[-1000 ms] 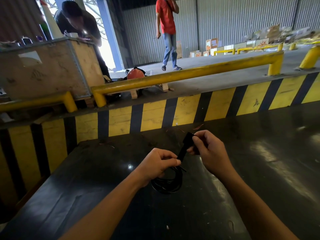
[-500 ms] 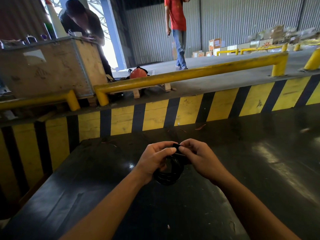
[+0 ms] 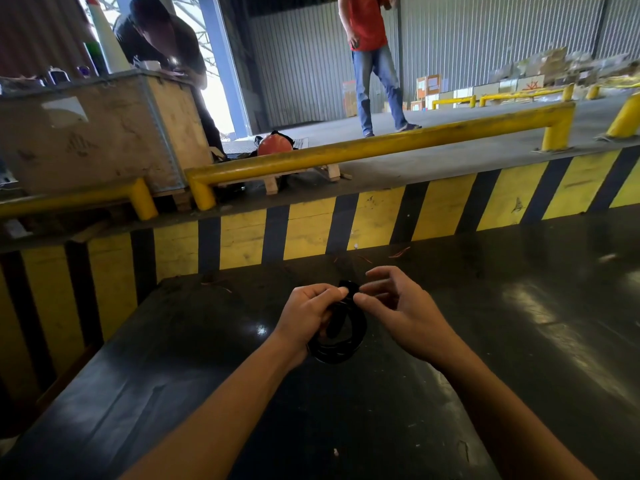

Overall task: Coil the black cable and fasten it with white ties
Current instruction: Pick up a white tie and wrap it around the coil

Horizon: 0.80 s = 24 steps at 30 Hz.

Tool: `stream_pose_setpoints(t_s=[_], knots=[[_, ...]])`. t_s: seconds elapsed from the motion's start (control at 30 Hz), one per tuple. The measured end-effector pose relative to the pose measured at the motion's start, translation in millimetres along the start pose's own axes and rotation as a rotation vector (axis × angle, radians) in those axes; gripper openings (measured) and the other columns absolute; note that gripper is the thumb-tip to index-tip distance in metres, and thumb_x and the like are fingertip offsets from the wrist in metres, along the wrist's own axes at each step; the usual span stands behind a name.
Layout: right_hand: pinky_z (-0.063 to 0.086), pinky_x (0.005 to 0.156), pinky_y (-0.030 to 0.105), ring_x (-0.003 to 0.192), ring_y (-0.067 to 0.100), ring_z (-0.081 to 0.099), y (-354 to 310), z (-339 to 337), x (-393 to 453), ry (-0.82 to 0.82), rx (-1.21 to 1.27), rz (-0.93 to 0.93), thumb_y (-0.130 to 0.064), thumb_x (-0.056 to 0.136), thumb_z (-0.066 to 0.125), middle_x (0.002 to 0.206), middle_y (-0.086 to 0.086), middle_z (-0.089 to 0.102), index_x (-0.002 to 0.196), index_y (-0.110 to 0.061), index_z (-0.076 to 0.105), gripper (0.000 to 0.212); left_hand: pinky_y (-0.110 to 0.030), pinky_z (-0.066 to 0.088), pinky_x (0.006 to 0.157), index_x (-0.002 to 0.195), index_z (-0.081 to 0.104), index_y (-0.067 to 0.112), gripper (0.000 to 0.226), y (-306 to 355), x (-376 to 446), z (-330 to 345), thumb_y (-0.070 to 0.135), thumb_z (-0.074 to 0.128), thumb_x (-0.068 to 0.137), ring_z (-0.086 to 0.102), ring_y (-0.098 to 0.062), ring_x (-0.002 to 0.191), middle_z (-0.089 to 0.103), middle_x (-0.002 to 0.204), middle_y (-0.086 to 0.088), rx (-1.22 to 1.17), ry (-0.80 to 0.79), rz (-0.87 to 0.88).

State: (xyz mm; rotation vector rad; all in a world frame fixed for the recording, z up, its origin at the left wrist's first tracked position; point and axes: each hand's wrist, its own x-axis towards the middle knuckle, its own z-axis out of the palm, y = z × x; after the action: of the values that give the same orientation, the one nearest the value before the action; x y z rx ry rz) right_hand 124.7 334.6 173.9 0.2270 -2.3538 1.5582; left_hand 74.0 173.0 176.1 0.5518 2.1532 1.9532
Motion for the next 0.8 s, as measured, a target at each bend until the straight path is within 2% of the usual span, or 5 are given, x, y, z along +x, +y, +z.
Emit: stream_pose_setpoints(t_s=[0.1,0.23,0.33,0.5,0.8], knots=[[0.045,0.080,0.012,0.108,0.003,0.050,-4.6,2.1,-7.9,0.024,-0.282,-0.179,-0.029,0.076,0.072,0.121,-0.008,0.052,0.114,-0.023,0.051,0.044,-0.023,0.039,0.050,0.065,0.063,0.016,0.027,-0.2,2.7,-0.4,0.022,0.055,0.090,0.049,-0.008,0.047,0.053,0.048,0.007,-0.002,0.052,-0.034],[0.033,0.108,0.031,0.129,0.019,0.041,2.1,23.1,-16.3,0.032,-0.553,-0.336,-0.023,0.079,0.068,0.142,0.000,0.039,0.112,-0.024,0.054,0.035,-0.024,0.034,0.047,0.064,0.064,0.017,0.027,-0.6,6.6,1.5,0.023,0.056,0.090,0.043,-0.009,0.045,0.049,0.048,0.005,-0.011,0.100,-0.073],[0.020,0.106,0.030,0.128,0.023,0.043,10.7,32.8,-13.1,0.116,-0.604,-0.342,-0.020,0.080,0.067,0.140,0.005,0.044,0.110,-0.021,0.056,0.032,-0.022,0.035,0.046,0.069,0.065,0.014,0.023,2.3,6.8,5.8,0.023,0.057,0.089,0.045,-0.007,0.043,0.050,0.048,0.004,-0.056,0.109,-0.136],[0.027,0.096,0.029,0.114,0.023,0.055,14.9,34.3,-8.6,0.201,-0.612,-0.349,-0.023,0.078,0.068,0.126,0.006,0.056,0.097,-0.022,0.061,0.020,-0.026,0.037,0.052,0.076,0.067,0.012,0.019,3.6,5.2,8.0,0.024,0.058,0.088,0.048,-0.010,0.051,0.054,0.052,0.003,-0.110,0.103,-0.205],[0.052,0.076,0.015,0.102,0.002,0.054,14.7,28.1,-9.5,0.281,-0.011,-0.226,-0.022,0.086,0.061,0.110,-0.018,0.048,0.087,-0.024,0.063,0.003,-0.014,0.040,0.047,0.079,0.068,0.015,0.024,-1.4,-3.0,17.7,0.027,0.053,0.093,0.054,-0.003,0.050,0.059,0.059,0.008,0.194,0.134,0.148]])
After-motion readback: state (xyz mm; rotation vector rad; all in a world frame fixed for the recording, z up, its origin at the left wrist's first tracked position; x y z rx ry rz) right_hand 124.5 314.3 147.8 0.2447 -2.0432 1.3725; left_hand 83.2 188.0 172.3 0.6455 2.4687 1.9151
